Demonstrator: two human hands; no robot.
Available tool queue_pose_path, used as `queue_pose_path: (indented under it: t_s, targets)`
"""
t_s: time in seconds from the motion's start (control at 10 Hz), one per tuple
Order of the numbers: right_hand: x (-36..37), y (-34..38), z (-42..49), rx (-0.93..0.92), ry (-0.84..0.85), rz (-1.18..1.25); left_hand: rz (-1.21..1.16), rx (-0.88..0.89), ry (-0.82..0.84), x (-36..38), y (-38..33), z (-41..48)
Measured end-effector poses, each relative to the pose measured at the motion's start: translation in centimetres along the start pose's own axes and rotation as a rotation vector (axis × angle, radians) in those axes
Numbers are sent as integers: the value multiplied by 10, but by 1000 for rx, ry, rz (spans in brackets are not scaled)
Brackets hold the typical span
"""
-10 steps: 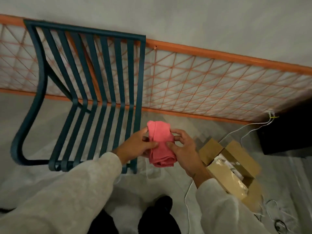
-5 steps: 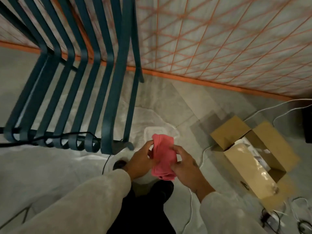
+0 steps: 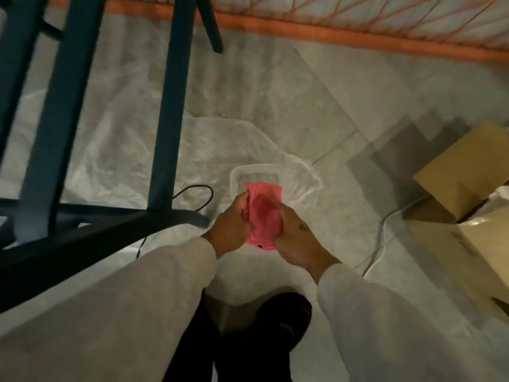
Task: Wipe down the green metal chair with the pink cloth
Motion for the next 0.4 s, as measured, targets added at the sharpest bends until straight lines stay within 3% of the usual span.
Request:
queue_pose_path:
  t_s: [0.2,0.4]
  targets:
    - [17,-26,54,-52,58,-253,-37,-9,43,21,14,34]
    - [7,-10,29,42,-2,-214,-65,-48,-12,10,10,21]
Point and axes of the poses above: each hand's wrist, its own z-axis towards the middle knuckle, its own x-axis out of the palm, y = z × x, the point moved 3 cm from there along z, towards the middle knuckle, and after that the axes turned 13 degrees about z, right-handed, at the moved point
